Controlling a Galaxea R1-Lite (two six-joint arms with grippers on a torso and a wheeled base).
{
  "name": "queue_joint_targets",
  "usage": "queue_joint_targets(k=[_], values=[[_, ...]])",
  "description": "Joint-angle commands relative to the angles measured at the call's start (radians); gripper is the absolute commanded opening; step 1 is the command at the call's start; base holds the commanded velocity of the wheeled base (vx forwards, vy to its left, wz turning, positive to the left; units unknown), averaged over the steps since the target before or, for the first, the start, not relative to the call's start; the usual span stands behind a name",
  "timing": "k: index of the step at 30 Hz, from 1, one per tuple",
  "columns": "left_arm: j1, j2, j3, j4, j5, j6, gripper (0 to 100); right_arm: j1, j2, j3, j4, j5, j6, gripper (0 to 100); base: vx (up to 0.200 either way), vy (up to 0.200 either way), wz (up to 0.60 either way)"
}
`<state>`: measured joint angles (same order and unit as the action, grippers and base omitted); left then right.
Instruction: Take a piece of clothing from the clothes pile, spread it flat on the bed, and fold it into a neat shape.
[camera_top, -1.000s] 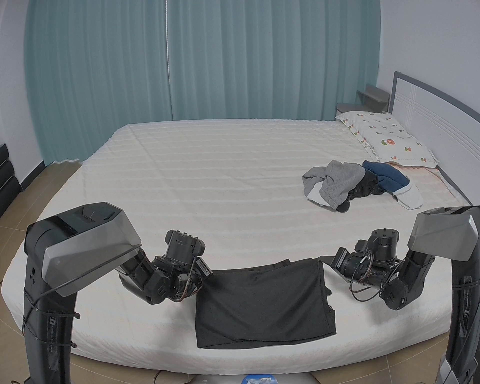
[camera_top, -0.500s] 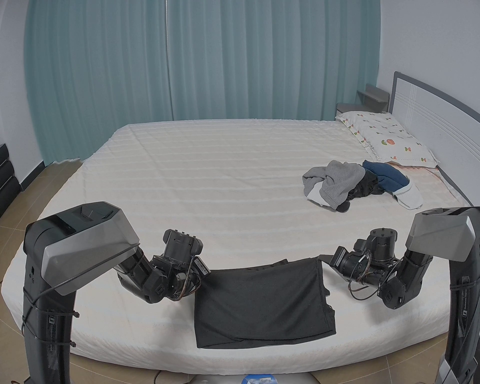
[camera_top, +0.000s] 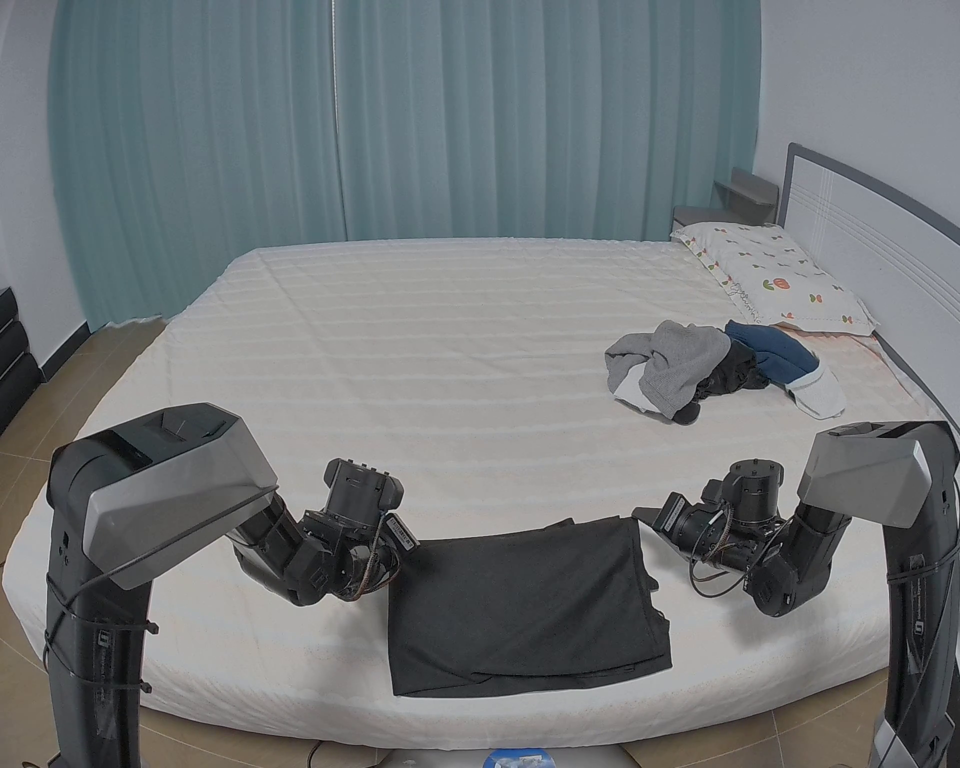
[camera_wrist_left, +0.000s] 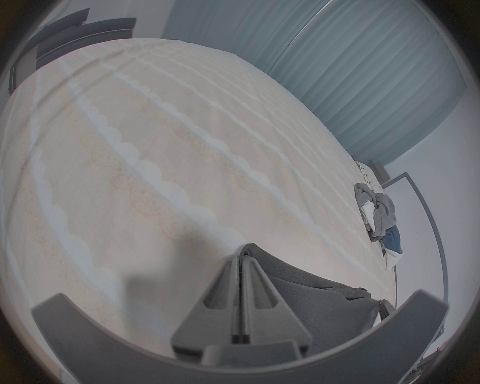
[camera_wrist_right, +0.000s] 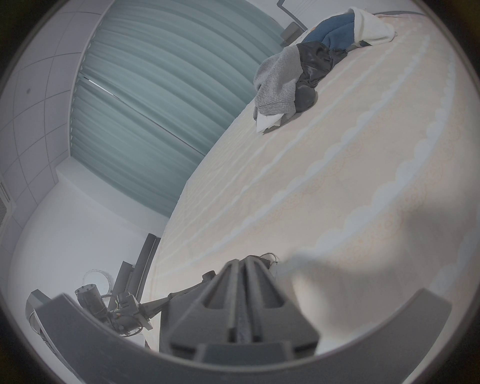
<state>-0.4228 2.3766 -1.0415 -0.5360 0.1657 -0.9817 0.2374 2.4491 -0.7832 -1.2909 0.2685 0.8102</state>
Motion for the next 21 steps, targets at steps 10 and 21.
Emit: queue_joint_targets(k=[10, 21], values=[[0.009, -0.062, 0.08, -0.03, -0.012, -0.003, 100, -0.026, -0.225, 0.229, 0.008, 0.069, 0.006, 100, 0.0, 0.0, 0.0], [-0.001, -0.103, 0.218, -0.177, -0.054, 0.001, 100, 0.039, -0.275, 0.361, 0.067, 0.225, -0.075, 100, -0.073, 0.0, 0.0]])
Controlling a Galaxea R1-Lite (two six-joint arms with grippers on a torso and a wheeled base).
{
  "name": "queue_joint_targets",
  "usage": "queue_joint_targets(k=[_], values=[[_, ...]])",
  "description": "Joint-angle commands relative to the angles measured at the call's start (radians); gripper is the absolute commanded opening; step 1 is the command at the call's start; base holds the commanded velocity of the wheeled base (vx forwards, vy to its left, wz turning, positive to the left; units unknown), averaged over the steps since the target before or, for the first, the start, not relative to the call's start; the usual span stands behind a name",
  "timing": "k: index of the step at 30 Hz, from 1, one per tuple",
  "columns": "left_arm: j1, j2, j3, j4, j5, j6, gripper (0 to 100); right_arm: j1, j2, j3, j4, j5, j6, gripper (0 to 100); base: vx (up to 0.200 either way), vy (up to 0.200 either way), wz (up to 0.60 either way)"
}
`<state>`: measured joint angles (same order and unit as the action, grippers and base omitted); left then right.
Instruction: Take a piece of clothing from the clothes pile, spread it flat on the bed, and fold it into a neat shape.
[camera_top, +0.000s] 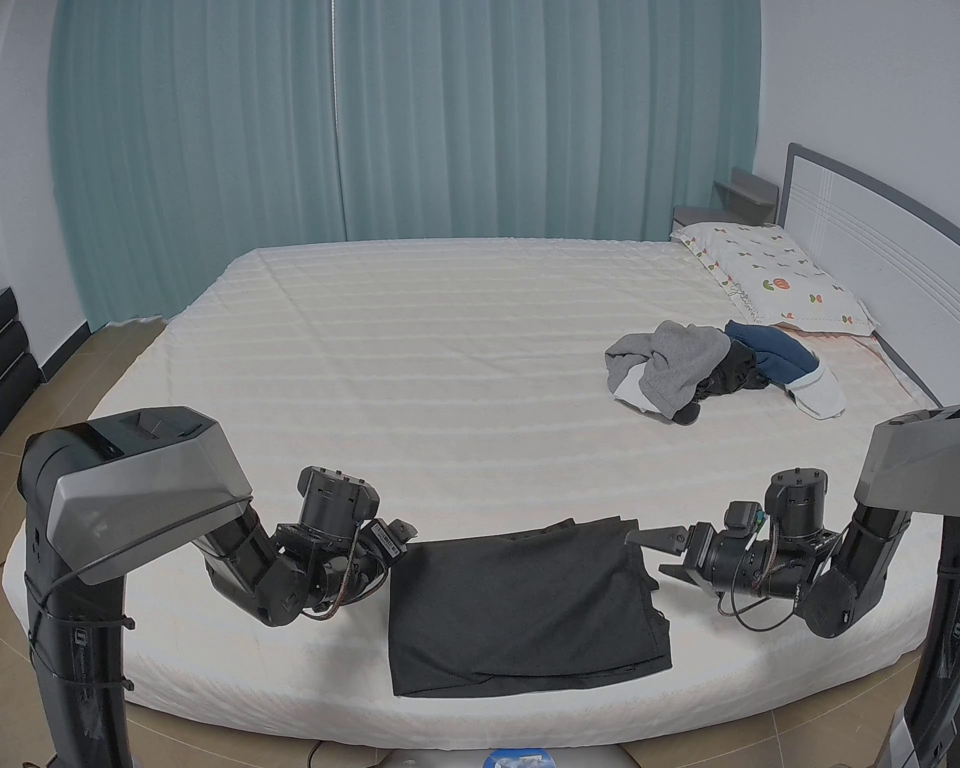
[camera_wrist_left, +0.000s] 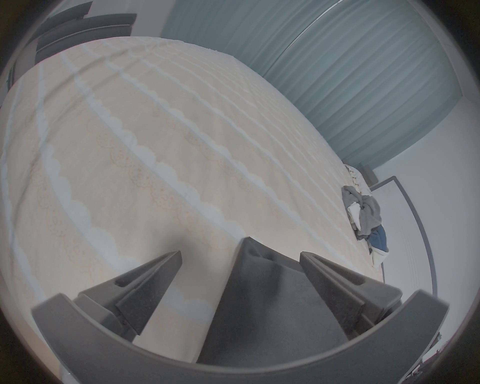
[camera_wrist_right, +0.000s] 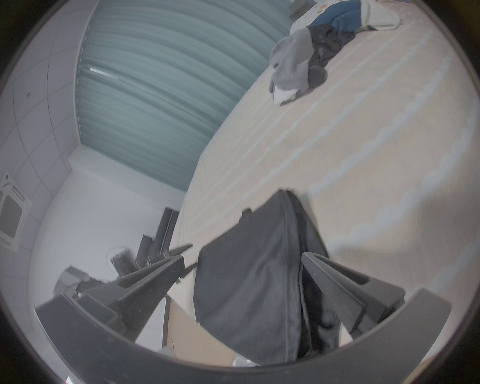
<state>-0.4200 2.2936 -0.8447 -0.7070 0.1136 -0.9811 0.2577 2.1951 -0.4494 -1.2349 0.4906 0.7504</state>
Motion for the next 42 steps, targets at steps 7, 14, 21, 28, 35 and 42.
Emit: queue_joint_targets(k=[7, 14, 21, 28, 35, 42], values=[[-0.003, -0.013, 0.021, 0.0, -0.008, -0.001, 100, 0.02, -0.014, 0.043, 0.045, 0.003, -0.097, 100, -0.143, 0.0, 0.0], [-0.002, -0.011, 0.018, -0.002, -0.008, -0.001, 100, 0.018, 0.015, 0.035, 0.031, -0.006, -0.125, 100, 0.0, 0.0, 0.0], [0.006, -0.011, 0.01, 0.003, -0.029, -0.004, 100, 0.02, 0.075, 0.001, 0.002, -0.06, -0.125, 100, 0.0, 0.0, 0.0], [0.007, -0.01, 0.009, 0.003, -0.029, -0.004, 100, 0.026, 0.071, 0.012, 0.0, -0.06, -0.126, 100, 0.0, 0.0, 0.0], [0.009, -0.013, 0.007, 0.003, -0.031, -0.005, 100, 0.028, 0.068, 0.026, 0.002, -0.063, -0.151, 0, 0.0, 0.0, 0.0], [0.009, -0.01, 0.007, 0.003, -0.034, -0.005, 100, 0.003, 0.021, 0.057, 0.026, -0.063, -0.215, 0, 0.0, 0.0, 0.0]])
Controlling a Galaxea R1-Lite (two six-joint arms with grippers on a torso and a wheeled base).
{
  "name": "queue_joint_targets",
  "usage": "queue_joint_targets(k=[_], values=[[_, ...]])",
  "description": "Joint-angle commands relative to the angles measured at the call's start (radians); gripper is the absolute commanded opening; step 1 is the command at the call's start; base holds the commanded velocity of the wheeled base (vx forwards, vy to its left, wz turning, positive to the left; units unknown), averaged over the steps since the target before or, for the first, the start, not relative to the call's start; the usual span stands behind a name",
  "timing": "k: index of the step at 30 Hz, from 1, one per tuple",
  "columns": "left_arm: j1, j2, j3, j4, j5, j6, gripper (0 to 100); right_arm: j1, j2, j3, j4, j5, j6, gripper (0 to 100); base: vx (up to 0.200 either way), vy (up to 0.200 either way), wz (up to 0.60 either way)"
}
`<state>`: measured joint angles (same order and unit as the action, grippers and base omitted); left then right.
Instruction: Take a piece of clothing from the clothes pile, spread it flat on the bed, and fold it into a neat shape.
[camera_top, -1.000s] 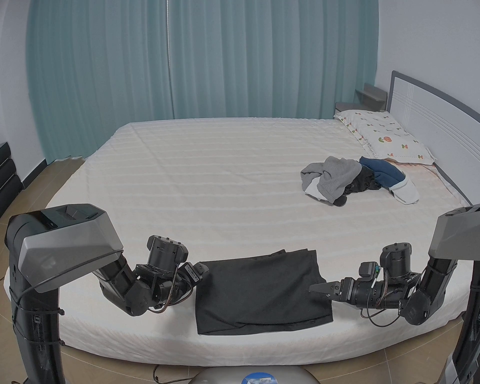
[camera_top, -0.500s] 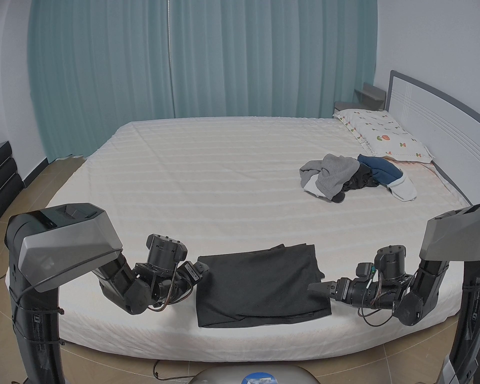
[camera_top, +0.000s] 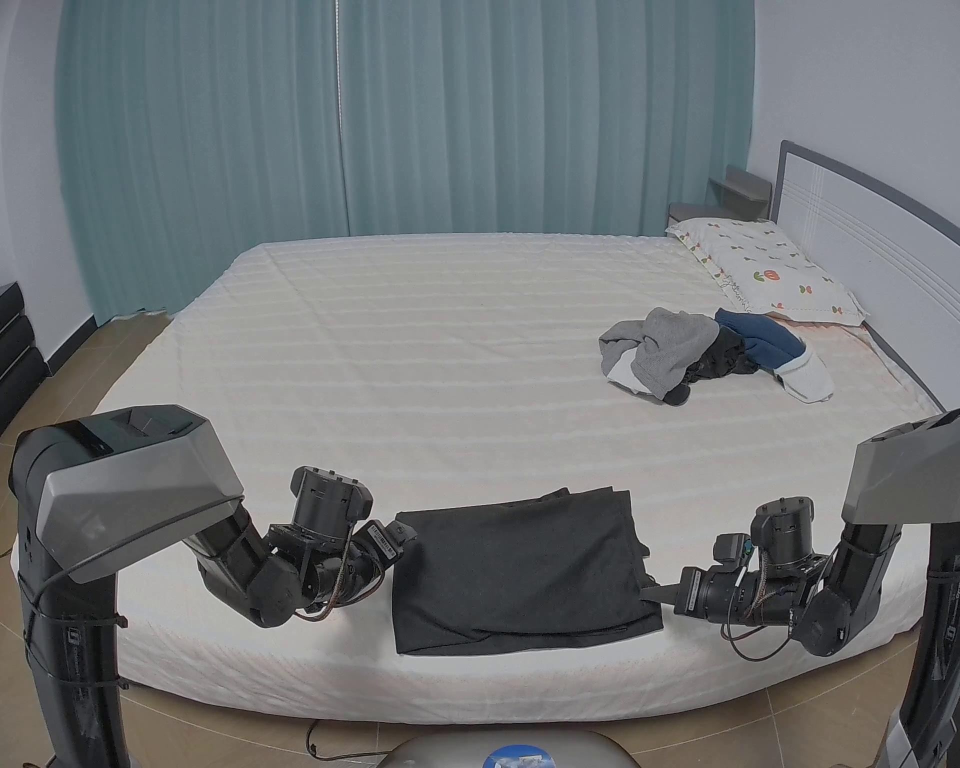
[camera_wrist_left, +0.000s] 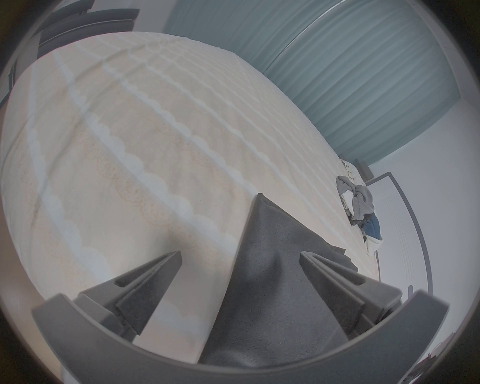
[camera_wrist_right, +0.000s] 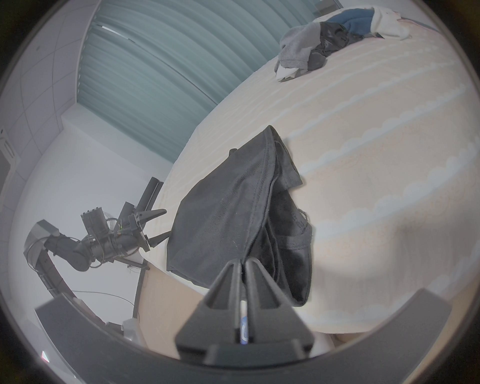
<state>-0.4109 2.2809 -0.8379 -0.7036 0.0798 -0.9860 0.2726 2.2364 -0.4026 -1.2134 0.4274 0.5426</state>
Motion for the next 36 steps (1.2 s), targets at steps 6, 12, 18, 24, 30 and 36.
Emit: queue_joint_targets(k=[6, 12, 18, 24, 30, 36], values=[[-0.002, 0.002, 0.003, 0.0, 0.0, 0.0, 100, -0.029, -0.02, 0.016, 0.025, 0.001, -0.044, 0, 0.0, 0.0, 0.0], [-0.011, -0.006, 0.013, 0.001, 0.0, 0.0, 100, -0.041, -0.008, 0.013, 0.029, 0.001, -0.072, 0, 0.0, 0.0, 0.0], [-0.014, -0.003, -0.001, 0.015, -0.002, 0.0, 100, -0.041, 0.003, 0.01, 0.028, 0.001, -0.073, 100, 0.0, 0.0, 0.0], [-0.002, 0.057, -0.141, 0.018, 0.0, 0.001, 100, -0.039, -0.001, -0.002, 0.023, 0.004, -0.072, 100, 0.0, 0.0, 0.0], [-0.013, 0.118, -0.273, 0.095, 0.005, 0.01, 100, -0.036, -0.003, 0.002, 0.02, 0.004, -0.072, 100, 0.0, 0.0, 0.0], [-0.013, 0.151, -0.342, 0.135, 0.012, 0.013, 100, -0.009, -0.009, 0.011, 0.017, 0.002, -0.072, 100, 0.0, 0.0, 0.0]])
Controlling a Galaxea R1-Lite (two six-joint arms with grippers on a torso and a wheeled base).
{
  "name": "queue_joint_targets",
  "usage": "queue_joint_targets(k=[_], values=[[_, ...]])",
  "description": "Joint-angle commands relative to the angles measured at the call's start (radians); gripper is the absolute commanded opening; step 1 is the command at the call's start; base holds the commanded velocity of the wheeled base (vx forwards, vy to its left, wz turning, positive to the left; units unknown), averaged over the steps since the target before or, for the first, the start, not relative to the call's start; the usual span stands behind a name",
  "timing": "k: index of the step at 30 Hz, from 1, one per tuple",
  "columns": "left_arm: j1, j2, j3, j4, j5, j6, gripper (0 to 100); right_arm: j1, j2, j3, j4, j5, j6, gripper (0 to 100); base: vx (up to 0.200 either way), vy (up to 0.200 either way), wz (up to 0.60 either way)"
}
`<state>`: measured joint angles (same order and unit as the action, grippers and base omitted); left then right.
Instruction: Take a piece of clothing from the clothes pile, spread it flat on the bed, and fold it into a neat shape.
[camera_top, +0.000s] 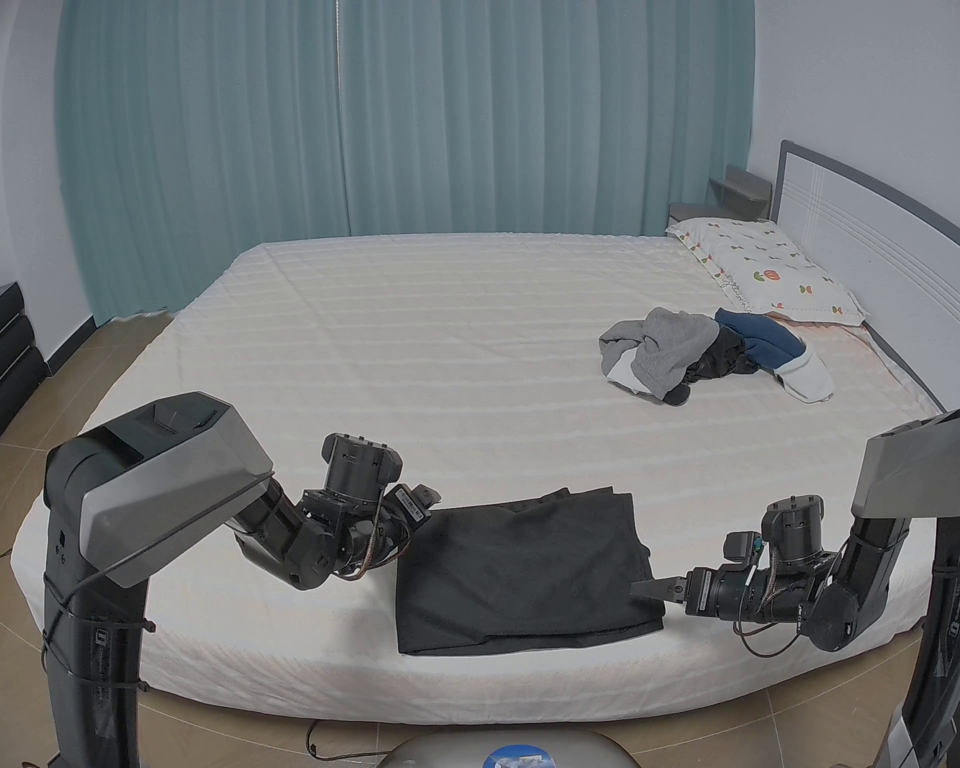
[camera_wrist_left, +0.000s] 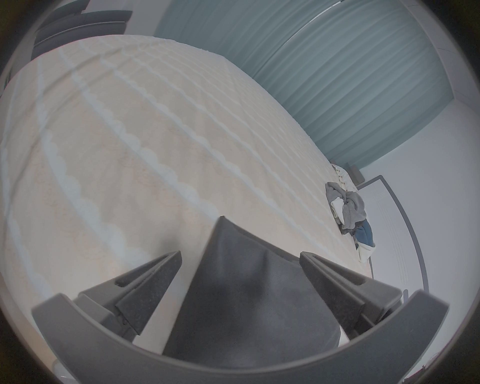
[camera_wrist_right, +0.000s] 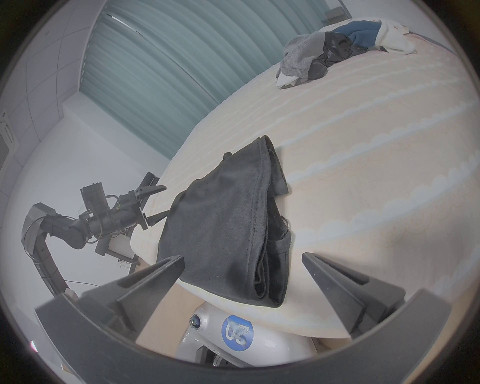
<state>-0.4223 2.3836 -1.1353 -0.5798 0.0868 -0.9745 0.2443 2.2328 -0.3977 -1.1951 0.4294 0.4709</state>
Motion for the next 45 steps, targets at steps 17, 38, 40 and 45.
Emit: queue_joint_targets(k=[17, 38, 40, 45], values=[[-0.001, 0.083, -0.081, 0.005, 0.106, 0.011, 0, 0.04, -0.012, 0.014, 0.0, -0.001, 0.003, 100, 0.0, 0.0, 0.0], [0.014, 0.08, -0.08, 0.006, 0.105, -0.024, 0, 0.035, -0.004, 0.034, 0.011, -0.011, -0.041, 0, 0.0, 0.0, 0.0], [0.014, 0.078, -0.075, 0.008, 0.103, -0.024, 0, 0.035, -0.004, 0.034, 0.017, -0.011, -0.043, 0, 0.0, 0.0, 0.0], [0.014, 0.077, -0.069, 0.008, 0.1, -0.026, 0, 0.018, -0.012, 0.028, 0.058, -0.011, -0.086, 100, 0.0, 0.0, 0.0]])
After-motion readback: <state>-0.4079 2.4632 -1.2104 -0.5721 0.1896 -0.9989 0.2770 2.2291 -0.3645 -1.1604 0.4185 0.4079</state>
